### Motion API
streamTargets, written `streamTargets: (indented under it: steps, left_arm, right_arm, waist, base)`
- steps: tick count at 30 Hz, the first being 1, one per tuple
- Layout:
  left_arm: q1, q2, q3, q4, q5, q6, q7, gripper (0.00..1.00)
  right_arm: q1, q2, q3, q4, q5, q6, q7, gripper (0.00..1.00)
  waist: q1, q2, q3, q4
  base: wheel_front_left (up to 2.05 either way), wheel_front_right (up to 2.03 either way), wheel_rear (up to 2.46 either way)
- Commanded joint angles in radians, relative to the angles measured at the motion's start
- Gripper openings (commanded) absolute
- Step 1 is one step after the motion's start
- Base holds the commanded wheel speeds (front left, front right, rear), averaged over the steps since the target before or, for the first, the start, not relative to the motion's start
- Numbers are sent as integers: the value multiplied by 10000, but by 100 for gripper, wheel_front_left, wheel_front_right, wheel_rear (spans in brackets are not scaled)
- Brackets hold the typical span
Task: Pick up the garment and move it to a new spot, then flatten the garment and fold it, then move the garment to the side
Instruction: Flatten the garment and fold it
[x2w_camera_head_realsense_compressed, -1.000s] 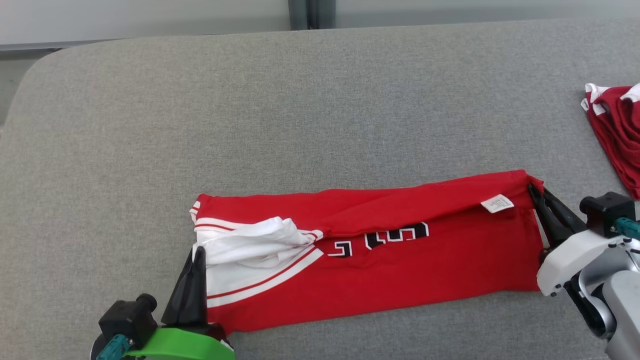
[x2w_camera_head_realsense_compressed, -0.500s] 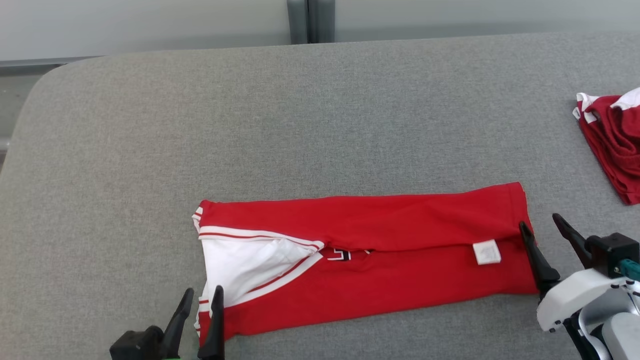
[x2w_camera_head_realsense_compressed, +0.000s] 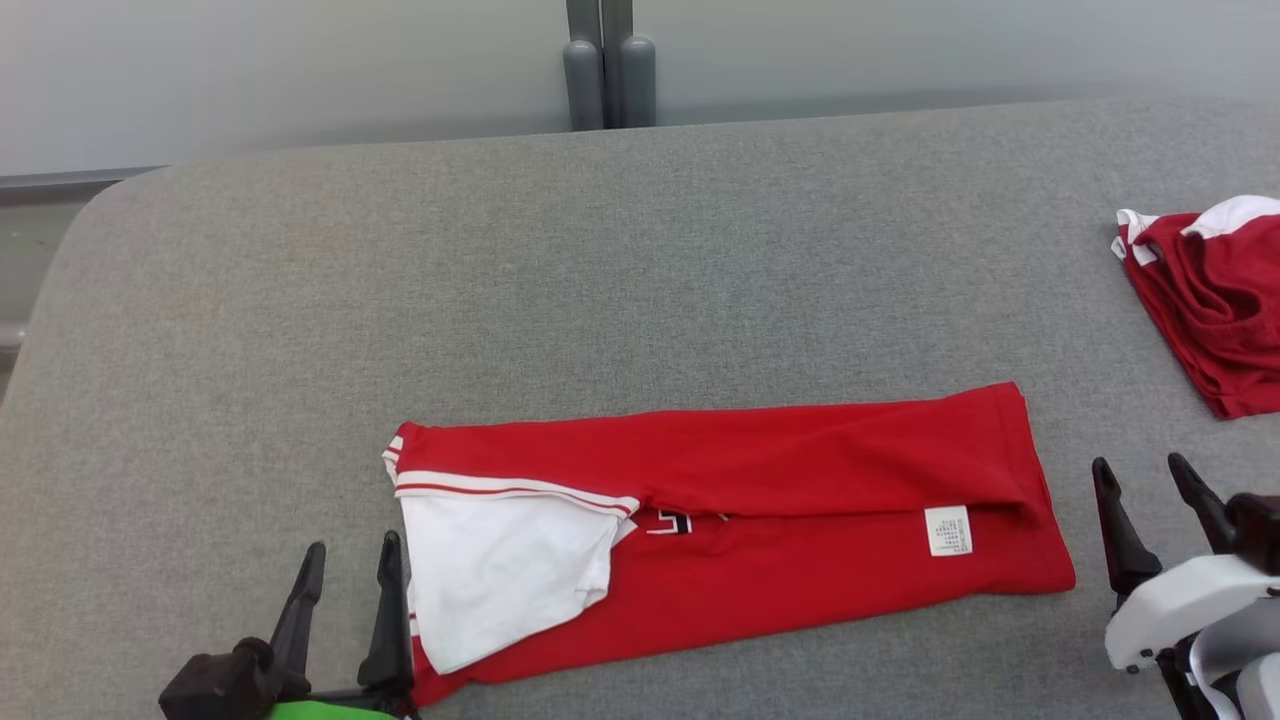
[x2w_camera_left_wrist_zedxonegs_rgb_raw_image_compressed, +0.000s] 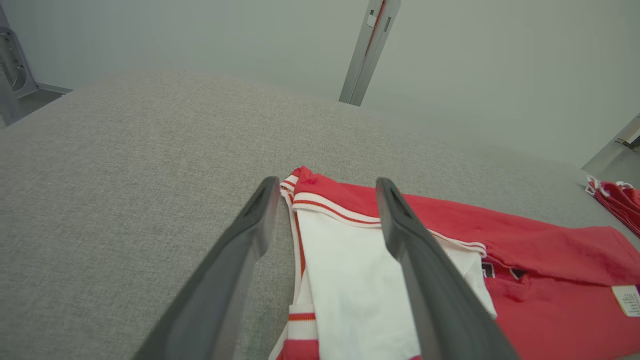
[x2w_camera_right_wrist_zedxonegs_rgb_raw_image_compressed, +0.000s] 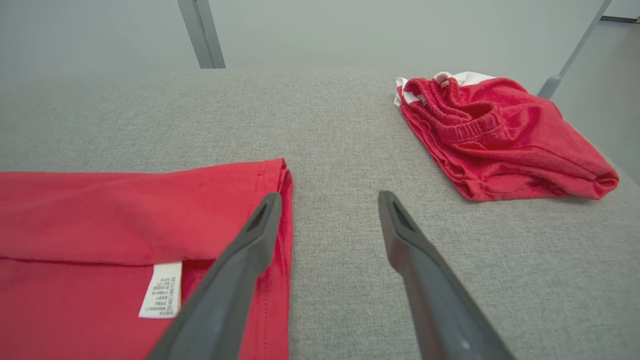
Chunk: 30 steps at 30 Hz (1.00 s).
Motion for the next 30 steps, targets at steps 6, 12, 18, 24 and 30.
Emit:
streamTargets:
  steps: [6, 12, 18, 24, 30]
  left_arm:
    - [-406, -122, 241, 100, 67, 317, -106, 100]
    - [-462, -96, 364, 287, 84, 371, -111, 100]
    - [-390, -131, 497, 396, 116, 440, -147, 100]
    - [-206, -116, 606, 420, 113, 448, -171, 100]
    - [-86, -53, 689, 376, 93, 363, -184, 100]
  right_arm:
    - [-965, 361, 212, 843, -34, -11, 1084, 100]
    - [-1652, 572, 341, 2288, 76, -11, 1623, 100]
    - [-1928, 698, 563, 3307, 228, -11, 2016, 100]
    - [-1969, 791, 1061, 3561, 566, -4, 2214, 28]
    - [-2179, 771, 1228, 3764, 887, -13, 2128, 0]
  waist:
    - [0, 0, -24, 104]
    - [0, 0, 31, 404]
    - [0, 0, -1, 590]
    - [0, 0, -85, 547]
    - [0, 0, -132, 363]
  base:
    - [0, 0, 0]
    - [0, 0, 0]
    - [0, 0, 0]
    - [0, 0, 0]
    - [0, 0, 0]
